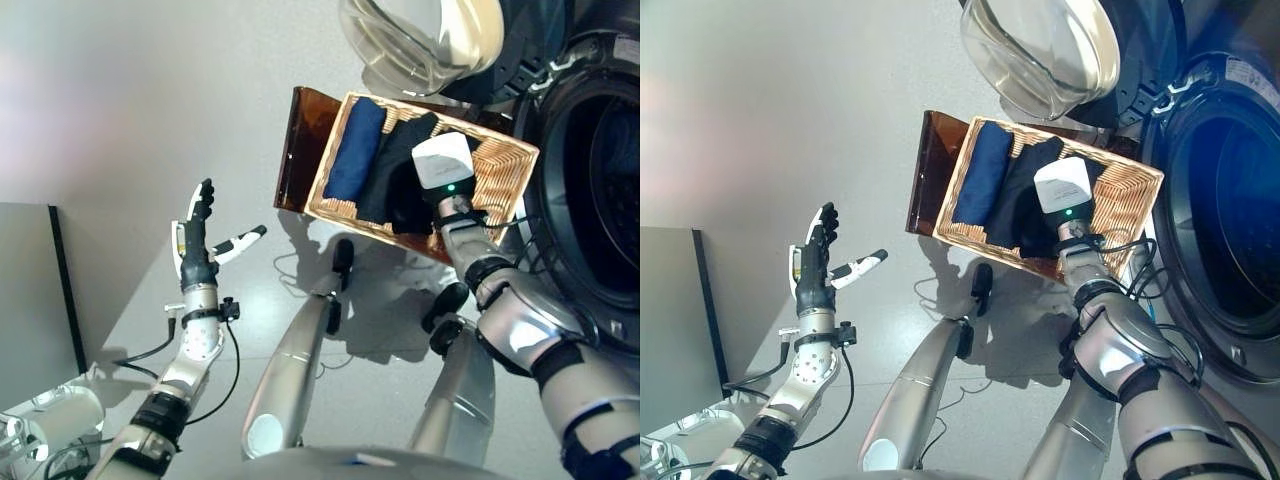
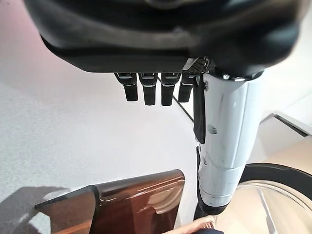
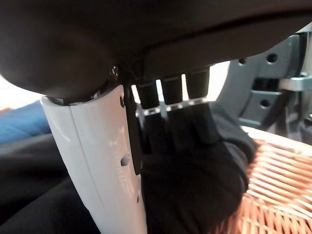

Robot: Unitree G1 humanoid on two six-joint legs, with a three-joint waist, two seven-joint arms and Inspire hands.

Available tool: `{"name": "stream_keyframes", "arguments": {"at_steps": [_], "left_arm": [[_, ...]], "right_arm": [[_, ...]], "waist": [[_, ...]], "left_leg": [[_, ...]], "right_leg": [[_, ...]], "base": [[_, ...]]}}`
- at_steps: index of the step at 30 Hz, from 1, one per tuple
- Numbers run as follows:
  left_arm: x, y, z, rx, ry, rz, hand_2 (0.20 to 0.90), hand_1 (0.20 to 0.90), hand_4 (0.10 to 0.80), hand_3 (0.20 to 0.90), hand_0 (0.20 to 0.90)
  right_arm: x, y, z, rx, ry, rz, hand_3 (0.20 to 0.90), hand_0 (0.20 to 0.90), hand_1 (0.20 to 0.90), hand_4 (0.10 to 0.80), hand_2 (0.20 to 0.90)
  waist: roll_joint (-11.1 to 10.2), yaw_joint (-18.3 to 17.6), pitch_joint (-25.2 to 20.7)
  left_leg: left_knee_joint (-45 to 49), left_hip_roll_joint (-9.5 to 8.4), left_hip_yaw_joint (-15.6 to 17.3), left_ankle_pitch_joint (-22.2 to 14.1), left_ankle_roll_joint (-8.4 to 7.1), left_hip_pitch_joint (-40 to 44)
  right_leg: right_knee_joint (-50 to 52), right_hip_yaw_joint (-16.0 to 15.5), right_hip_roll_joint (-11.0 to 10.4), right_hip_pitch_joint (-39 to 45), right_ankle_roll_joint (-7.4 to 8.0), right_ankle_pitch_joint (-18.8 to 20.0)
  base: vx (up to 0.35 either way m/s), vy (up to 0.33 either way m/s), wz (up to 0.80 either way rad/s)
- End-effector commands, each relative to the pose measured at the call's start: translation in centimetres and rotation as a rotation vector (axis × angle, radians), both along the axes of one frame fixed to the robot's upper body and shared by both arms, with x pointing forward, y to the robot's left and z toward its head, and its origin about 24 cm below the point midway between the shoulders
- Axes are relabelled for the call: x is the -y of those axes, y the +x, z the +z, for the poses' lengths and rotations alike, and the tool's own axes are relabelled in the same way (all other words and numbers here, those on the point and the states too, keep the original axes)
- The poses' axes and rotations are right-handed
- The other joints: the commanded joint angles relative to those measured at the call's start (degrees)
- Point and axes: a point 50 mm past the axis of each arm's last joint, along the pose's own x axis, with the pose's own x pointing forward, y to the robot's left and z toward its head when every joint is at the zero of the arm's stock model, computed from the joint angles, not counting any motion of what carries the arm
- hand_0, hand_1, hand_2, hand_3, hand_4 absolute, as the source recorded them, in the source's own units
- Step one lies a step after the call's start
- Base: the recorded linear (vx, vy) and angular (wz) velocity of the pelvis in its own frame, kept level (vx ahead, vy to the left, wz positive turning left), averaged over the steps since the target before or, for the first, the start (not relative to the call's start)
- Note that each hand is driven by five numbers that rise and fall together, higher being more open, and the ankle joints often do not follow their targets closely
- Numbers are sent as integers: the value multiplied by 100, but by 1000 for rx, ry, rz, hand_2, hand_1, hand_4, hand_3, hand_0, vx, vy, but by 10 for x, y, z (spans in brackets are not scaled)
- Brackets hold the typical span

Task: Pick up the clothes and place them into the washing machine

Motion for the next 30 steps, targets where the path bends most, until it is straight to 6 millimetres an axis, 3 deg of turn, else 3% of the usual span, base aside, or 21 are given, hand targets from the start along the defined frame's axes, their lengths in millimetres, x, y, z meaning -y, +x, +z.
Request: {"name": "stream_keyframes", "arguments": {"at_steps": [1, 12, 20, 30], "left_arm": [[-17, 4, 36, 193, -3, 41, 900, 900, 800, 900, 900], [-18, 6, 32, 157, 10, 29, 900, 900, 800, 900, 900], [-16, 5, 25, 122, 3, 13, 900, 900, 800, 900, 900], [-23, 4, 22, 111, 3, 42, 900, 900, 800, 900, 900]], "right_arm": [[35, 3, 37, 82, -36, -119, 200, 200, 200, 300, 200], [47, 6, 74, 211, -6, -128, 200, 200, 200, 300, 200], [39, 7, 66, 192, 20, -112, 200, 200, 200, 300, 200], [7, 13, 55, 188, 101, -15, 200, 200, 200, 300, 200]], "waist": [[264, 68, 153], [84, -107, 201], [34, -165, 185], [45, -221, 178]], "left_leg": [[301, 20, 150, -739, -367, -182], [-124, 103, 280, -643, -360, 373], [-259, 134, 319, -630, -334, 571], [-311, 146, 304, -612, -339, 628]], "right_leg": [[-600, 333, 50, 374, 231, 244], [-1310, 357, 183, 924, 298, 542], [-1558, 378, 245, 1103, 305, 631], [-1611, 373, 299, 1137, 294, 639]], "base": [[0, 0, 0], [6, 2, -8], [-2, 2, -14], [-4, -8, -5]]}}
